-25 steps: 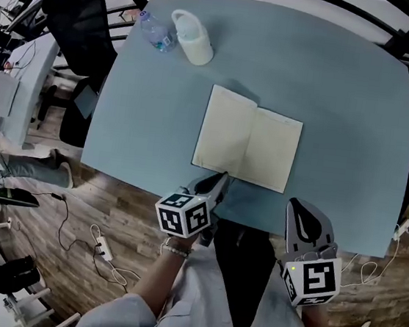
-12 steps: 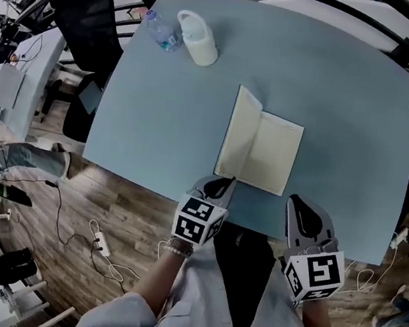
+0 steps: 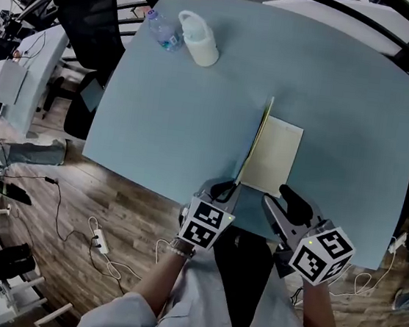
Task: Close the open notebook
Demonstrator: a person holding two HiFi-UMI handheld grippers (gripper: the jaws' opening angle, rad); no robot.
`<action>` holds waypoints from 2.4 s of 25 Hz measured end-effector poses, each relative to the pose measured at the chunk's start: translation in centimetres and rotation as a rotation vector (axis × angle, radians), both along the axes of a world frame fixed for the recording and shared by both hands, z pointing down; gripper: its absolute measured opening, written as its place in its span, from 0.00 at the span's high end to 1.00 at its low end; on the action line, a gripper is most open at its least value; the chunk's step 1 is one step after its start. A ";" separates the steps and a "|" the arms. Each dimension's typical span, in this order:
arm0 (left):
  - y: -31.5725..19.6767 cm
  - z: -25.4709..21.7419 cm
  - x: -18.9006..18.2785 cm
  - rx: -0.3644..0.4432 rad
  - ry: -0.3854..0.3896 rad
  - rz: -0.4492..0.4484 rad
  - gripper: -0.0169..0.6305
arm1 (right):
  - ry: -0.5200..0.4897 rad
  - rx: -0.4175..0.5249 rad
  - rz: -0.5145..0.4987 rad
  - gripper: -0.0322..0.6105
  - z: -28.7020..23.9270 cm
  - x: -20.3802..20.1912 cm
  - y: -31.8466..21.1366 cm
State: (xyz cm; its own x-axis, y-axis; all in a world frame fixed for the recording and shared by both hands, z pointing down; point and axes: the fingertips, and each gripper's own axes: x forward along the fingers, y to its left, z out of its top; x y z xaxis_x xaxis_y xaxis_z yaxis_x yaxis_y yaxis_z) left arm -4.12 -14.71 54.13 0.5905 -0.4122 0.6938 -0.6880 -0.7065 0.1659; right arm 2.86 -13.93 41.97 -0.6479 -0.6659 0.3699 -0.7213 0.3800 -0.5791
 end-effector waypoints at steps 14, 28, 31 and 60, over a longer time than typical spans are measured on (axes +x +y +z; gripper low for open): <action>0.9 1.5 2.1 0.067 -0.161 0.129 0.95 | -0.076 -0.109 -0.077 0.63 3.2 -2.0 -1.1; 1.3 2.3 3.1 0.084 -0.197 0.199 0.94 | 0.039 -0.148 -0.064 0.90 5.0 -1.2 -1.0; 1.5 2.3 3.2 0.087 -0.177 0.193 0.94 | 0.047 -0.158 -0.053 0.92 5.4 -0.5 -0.7; 2.0 -1.7 0.5 0.018 0.068 -0.003 0.95 | 0.224 -0.329 0.135 0.91 14.7 5.1 0.9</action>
